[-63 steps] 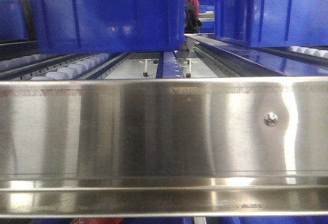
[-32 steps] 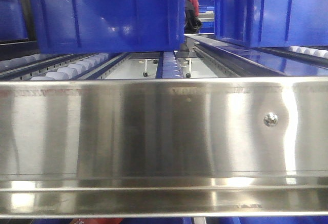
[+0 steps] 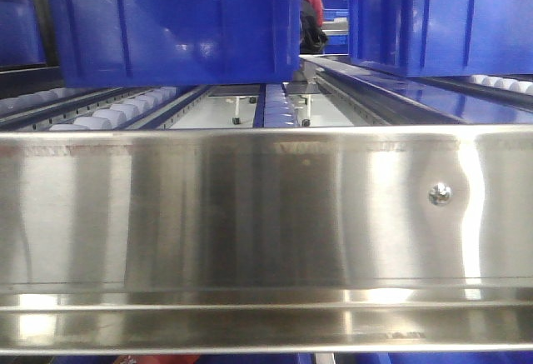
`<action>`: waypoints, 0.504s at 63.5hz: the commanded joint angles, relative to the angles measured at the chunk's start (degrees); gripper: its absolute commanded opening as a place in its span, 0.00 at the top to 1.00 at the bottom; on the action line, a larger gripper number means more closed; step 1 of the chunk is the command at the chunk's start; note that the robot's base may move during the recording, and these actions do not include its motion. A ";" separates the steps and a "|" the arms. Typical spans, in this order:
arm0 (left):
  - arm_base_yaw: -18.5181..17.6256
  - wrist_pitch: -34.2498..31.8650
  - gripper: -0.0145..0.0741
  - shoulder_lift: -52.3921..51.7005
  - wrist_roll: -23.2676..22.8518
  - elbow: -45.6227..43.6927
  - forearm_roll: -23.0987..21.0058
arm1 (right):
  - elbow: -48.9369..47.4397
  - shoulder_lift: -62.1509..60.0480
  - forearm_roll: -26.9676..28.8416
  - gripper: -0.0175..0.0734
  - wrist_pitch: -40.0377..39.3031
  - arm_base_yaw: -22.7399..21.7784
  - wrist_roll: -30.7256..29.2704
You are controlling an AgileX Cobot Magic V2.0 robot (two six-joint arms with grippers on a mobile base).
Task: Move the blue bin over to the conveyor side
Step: 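Lift the blue bin with both grippers and pull it off the shelf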
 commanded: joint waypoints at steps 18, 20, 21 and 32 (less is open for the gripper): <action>-0.45 -4.55 0.86 -1.16 0.35 -0.75 0.44 | -0.68 -1.29 -1.06 0.90 -5.29 0.12 -1.16; -0.45 -4.55 0.86 -1.16 0.35 -0.75 0.44 | -0.68 -1.29 -1.06 0.90 -5.29 0.12 -1.16; -0.45 -4.55 0.86 -1.16 0.35 -0.75 0.44 | -0.68 -1.29 -1.06 0.90 -5.29 0.12 -1.16; -0.45 -4.55 0.86 -1.16 0.35 -0.75 0.44 | -0.68 -1.29 -1.06 0.90 -5.29 0.12 -1.16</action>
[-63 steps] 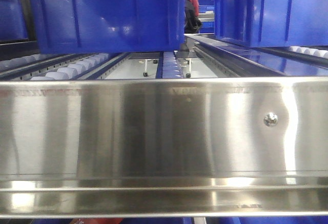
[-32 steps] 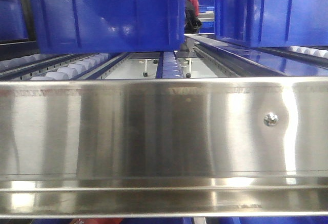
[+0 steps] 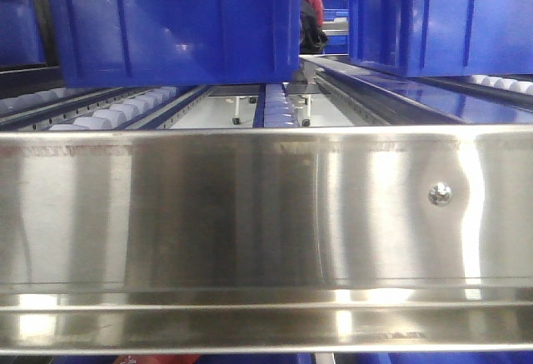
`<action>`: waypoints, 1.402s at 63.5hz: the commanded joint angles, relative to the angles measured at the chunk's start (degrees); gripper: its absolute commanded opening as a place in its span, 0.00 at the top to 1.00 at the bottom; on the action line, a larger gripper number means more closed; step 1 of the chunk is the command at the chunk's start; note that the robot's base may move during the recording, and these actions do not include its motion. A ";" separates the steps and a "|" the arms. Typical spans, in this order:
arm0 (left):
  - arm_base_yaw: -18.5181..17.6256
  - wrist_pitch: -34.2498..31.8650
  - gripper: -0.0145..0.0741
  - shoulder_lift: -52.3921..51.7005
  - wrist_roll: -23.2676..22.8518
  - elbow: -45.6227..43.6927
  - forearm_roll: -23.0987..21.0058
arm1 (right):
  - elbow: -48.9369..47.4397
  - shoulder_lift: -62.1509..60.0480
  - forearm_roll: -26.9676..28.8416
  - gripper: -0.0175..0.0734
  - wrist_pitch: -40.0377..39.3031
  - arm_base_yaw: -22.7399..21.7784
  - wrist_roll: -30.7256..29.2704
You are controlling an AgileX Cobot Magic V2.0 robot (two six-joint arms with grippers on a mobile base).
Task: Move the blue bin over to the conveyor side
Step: 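Lift the blue bin with both grippers and pull it off the shelf, then hold the bin in both grippers while the base turns and drives away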
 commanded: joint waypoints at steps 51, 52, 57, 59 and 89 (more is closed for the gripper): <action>-0.45 -4.55 0.86 -1.16 0.35 -0.75 0.44 | -0.68 -1.29 -1.06 0.90 -5.29 0.12 -1.16; -0.45 -4.55 0.86 -1.16 0.35 -0.75 0.44 | -0.68 -1.29 -1.06 0.90 -5.29 0.12 -1.16; -0.45 -4.55 0.86 -1.16 0.35 -0.75 0.44 | -0.68 -1.29 -1.06 0.90 -5.29 0.12 -1.16; -0.45 -4.55 0.86 -1.16 0.35 -0.75 0.44 | -0.68 -1.29 -1.06 0.90 -5.29 0.12 -1.16; -0.45 -4.55 0.86 -1.16 0.35 -0.75 0.44 | -0.68 -1.29 -1.06 0.90 -5.29 0.12 -1.16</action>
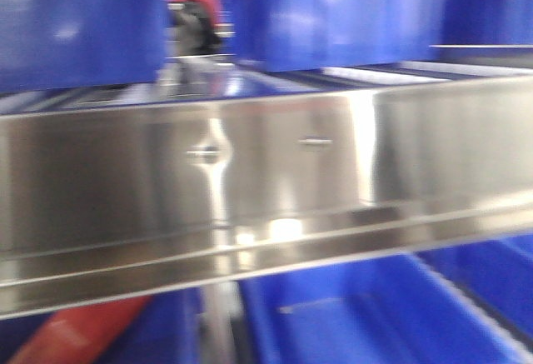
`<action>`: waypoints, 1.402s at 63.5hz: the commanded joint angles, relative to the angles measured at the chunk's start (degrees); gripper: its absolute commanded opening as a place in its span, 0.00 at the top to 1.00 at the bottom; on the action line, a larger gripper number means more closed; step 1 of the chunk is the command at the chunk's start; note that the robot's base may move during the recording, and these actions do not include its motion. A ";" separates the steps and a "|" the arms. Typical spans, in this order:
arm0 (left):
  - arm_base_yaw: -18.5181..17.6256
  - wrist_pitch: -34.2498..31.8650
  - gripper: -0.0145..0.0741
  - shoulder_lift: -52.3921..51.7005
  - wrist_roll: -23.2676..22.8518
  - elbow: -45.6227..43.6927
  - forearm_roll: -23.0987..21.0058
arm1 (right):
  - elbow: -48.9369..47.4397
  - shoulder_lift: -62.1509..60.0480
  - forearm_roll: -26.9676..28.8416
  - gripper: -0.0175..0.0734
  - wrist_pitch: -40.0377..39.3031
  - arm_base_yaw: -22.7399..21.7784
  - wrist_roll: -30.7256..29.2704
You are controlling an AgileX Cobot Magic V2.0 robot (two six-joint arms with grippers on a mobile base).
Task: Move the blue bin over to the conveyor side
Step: 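Hold the bin in both grippers while the base turns and drives away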
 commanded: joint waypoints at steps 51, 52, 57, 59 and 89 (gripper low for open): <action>-0.45 -4.55 0.86 -1.16 0.35 -0.75 0.68 | -0.68 -1.29 -1.06 0.90 -5.29 0.12 -1.06; -0.45 -4.55 0.86 -1.16 0.35 -0.75 0.68 | -0.68 -1.29 -1.06 0.90 -5.29 0.12 -1.06; -0.45 -4.55 0.86 -1.16 0.35 -0.75 0.68 | -0.68 -1.29 -1.06 0.90 -5.29 0.12 -1.06; -0.45 -4.55 0.86 -1.16 0.35 -0.75 0.68 | -0.68 -1.29 -1.06 0.90 -5.29 0.12 -1.06; -0.45 -4.55 0.86 -1.16 0.35 -0.75 0.68 | -0.68 -1.29 -1.06 0.90 -5.29 0.12 -1.06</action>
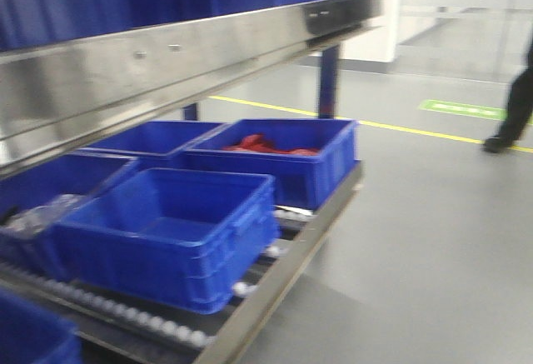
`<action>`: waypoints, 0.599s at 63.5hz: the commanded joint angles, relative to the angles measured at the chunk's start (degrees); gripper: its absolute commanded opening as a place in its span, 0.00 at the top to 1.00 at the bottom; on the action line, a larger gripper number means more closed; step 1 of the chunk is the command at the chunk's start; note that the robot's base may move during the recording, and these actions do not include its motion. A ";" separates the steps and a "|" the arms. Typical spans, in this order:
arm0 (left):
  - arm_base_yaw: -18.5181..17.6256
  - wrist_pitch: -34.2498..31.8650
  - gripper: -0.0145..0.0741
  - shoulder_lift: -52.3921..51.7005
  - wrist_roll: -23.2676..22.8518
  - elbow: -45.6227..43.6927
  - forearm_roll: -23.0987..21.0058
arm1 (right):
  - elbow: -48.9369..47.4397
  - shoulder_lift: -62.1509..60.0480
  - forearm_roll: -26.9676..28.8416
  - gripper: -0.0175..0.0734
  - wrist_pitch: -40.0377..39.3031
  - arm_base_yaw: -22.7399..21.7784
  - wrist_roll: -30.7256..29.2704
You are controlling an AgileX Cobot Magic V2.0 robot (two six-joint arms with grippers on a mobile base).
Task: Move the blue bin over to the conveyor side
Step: 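Hold the bin in both grippers while the base turns and drives away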
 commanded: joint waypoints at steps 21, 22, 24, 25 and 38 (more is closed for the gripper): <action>-0.45 -4.55 0.86 -1.16 0.35 -0.75 0.68 | -0.68 -1.29 -1.06 0.90 -5.29 0.12 -1.06; -0.45 -4.55 0.86 -1.16 0.35 -0.75 0.68 | -0.68 -1.29 -1.06 0.90 -5.29 0.12 -1.06; -0.45 -4.55 0.86 -1.16 0.35 -0.75 0.68 | -0.68 -1.29 -1.06 0.90 -5.29 0.12 -1.06; -0.45 -4.55 0.86 -1.16 0.35 -0.75 0.68 | -0.68 -1.29 -1.06 0.90 -5.29 0.12 -1.06; -0.45 -4.55 0.86 -1.16 0.35 -0.75 0.68 | -0.68 -1.29 -1.06 0.90 -5.29 0.12 -1.06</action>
